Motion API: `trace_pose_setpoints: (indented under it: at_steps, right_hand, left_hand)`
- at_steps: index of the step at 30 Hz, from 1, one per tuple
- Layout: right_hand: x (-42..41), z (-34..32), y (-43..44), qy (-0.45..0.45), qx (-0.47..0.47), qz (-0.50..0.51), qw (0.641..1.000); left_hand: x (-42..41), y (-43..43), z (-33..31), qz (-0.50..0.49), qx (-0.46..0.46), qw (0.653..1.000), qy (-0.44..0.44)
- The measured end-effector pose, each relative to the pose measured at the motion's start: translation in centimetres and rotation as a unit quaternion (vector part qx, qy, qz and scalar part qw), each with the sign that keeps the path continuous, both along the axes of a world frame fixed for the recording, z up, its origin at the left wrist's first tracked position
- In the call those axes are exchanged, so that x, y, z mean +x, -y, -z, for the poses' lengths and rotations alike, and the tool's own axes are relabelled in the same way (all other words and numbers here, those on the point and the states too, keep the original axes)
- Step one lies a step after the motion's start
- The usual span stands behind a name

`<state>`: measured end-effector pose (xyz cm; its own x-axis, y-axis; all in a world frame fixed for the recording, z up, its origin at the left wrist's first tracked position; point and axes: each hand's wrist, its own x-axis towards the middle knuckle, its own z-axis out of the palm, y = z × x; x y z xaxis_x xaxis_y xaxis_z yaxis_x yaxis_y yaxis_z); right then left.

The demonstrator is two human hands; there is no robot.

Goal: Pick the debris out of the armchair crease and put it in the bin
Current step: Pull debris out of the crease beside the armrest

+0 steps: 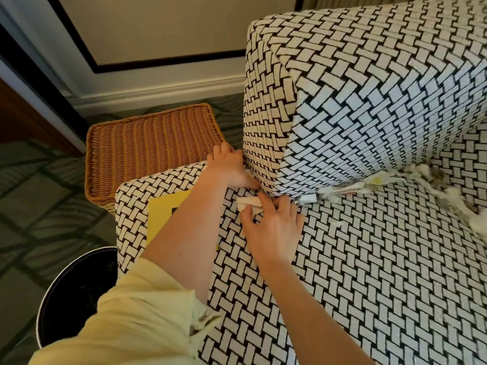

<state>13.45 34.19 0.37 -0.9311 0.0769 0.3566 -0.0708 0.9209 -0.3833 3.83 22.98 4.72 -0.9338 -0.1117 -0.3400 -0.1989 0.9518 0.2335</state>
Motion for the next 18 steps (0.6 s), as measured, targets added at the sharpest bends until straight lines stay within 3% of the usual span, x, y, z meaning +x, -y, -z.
trace_pose_setpoints:
  at_steps: [9, 15, 18]
  right_hand:
    - [-0.1, -0.1, 0.3, 0.005, -0.002, 0.016, 1.000]
    - [-0.1, -0.2, 0.3, -0.002, -0.004, 0.015, 1.000]
    - [-0.1, -0.2, 0.3, -0.007, -0.008, 0.016, 1.000]
  left_hand:
    - [1.9, -0.4, 1.7, 0.008, 0.082, 0.985, -0.152]
    - [2.1, -1.2, -0.3, 0.063, 0.028, 0.995, -0.074]
    - [1.8, -1.6, -0.3, 0.044, 0.015, 0.997, -0.063]
